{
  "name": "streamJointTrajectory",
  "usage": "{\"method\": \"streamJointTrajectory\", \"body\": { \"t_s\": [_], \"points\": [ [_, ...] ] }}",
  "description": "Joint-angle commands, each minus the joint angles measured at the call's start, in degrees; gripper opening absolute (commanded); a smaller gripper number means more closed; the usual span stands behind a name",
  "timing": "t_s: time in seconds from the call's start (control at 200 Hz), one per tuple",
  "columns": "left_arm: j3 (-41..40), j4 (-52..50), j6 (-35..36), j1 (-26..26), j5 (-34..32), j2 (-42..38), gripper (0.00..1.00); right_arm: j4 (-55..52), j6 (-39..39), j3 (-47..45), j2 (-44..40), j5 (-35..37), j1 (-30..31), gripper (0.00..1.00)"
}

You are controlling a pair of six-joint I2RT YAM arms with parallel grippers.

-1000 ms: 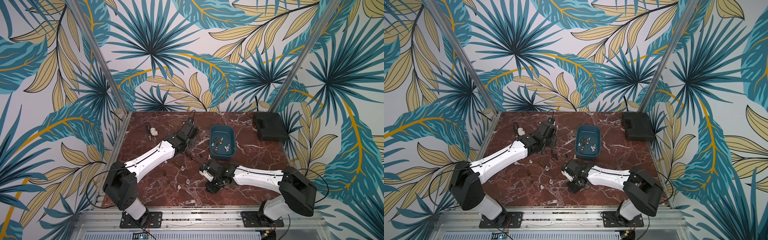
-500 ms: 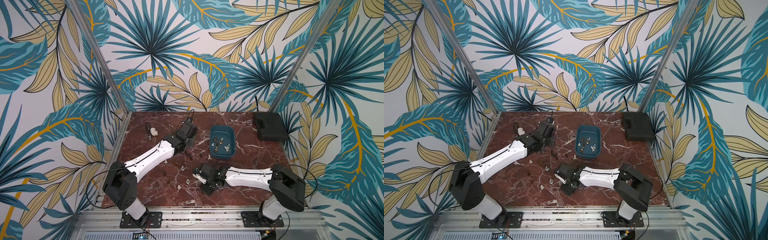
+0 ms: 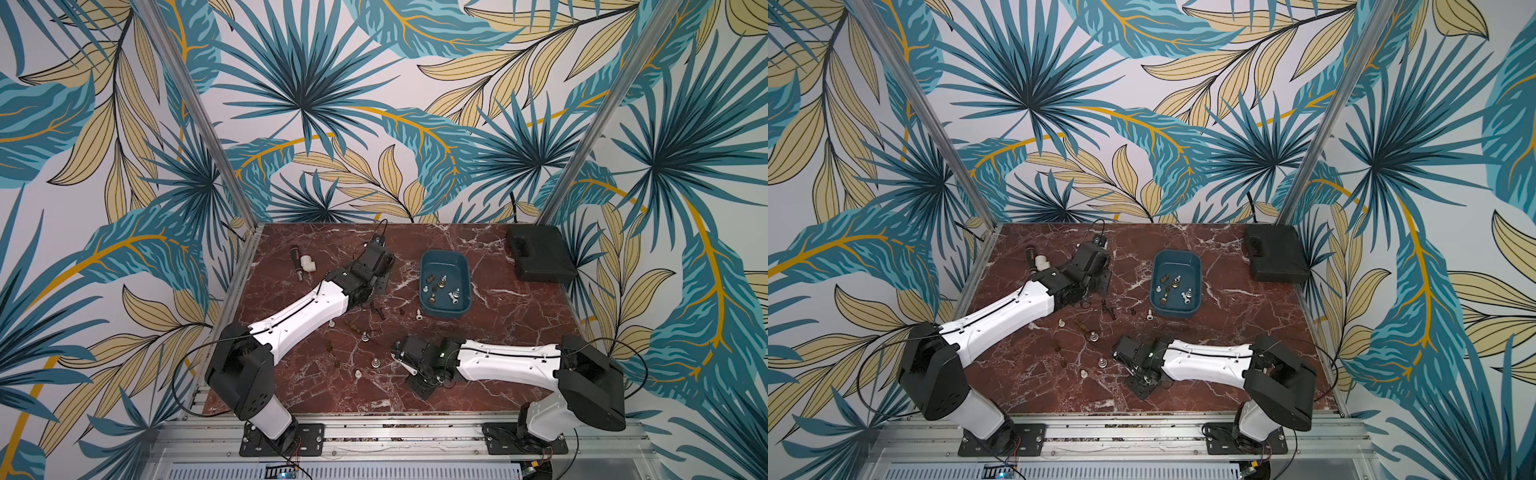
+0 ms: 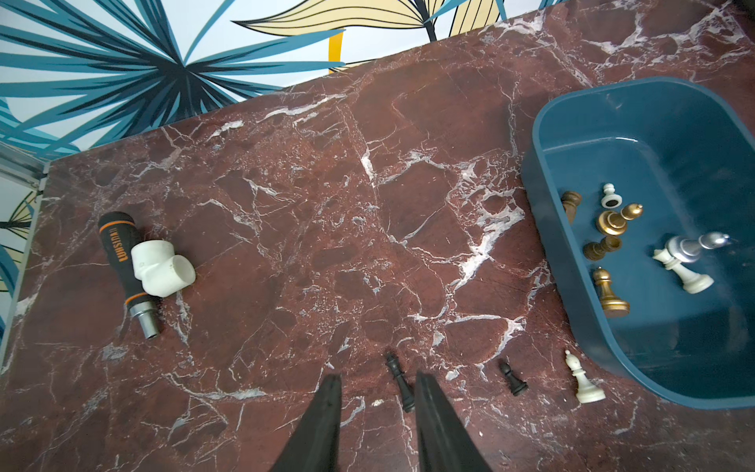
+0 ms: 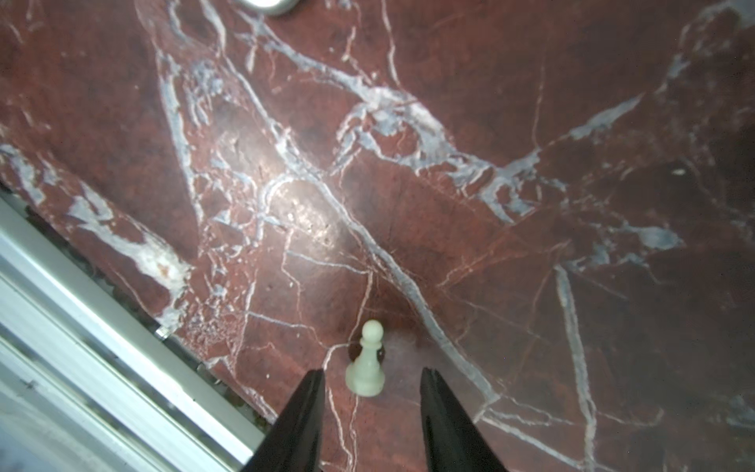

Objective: Put the chess pieces into the storage box
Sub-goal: Pick up the chess piece at the center of the board.

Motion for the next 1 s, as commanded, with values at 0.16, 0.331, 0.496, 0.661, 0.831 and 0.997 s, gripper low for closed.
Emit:
{"method": "streamJointTrajectory", "body": {
  "t_s": [0.16, 0.331, 0.496, 0.661, 0.831, 0.997],
  "points": [
    [-1.55, 0.8, 0.02, 0.39, -0.74, -3.12, 0.34, -2.32, 3.12, 1.71, 3.44, 4.65, 0.8, 0.43],
    [-1.79, 0.43, 0.26, 0.56, -0.83, -3.47, 0.34, -1.47, 2.74, 2.33, 5.98, 3.66, 0.76, 0.38],
    [-2.14, 0.39, 0.8, 0.73, -1.97, -4.31, 0.34, -1.59, 2.47, 2.14, 6.09, 2.61, 0.79, 0.25],
    [-2.07, 0.41, 1.16, 1.24, -2.27, -4.87, 0.34, -2.39, 2.59, 2.62, 4.8, 2.86, 0.81, 0.2],
    [-1.63, 0.49, 1.32, 1.4, -2.39, -5.1, 0.35, -4.58, 3.45, 6.56, 0.23, 5.14, -0.46, 0.19],
    [-0.45, 0.58, 2.19, 1.44, -2.96, -5.58, 0.35, -6.13, 3.29, 13.21, -5.06, 5.4, -8.71, 0.19]
  ]
}}
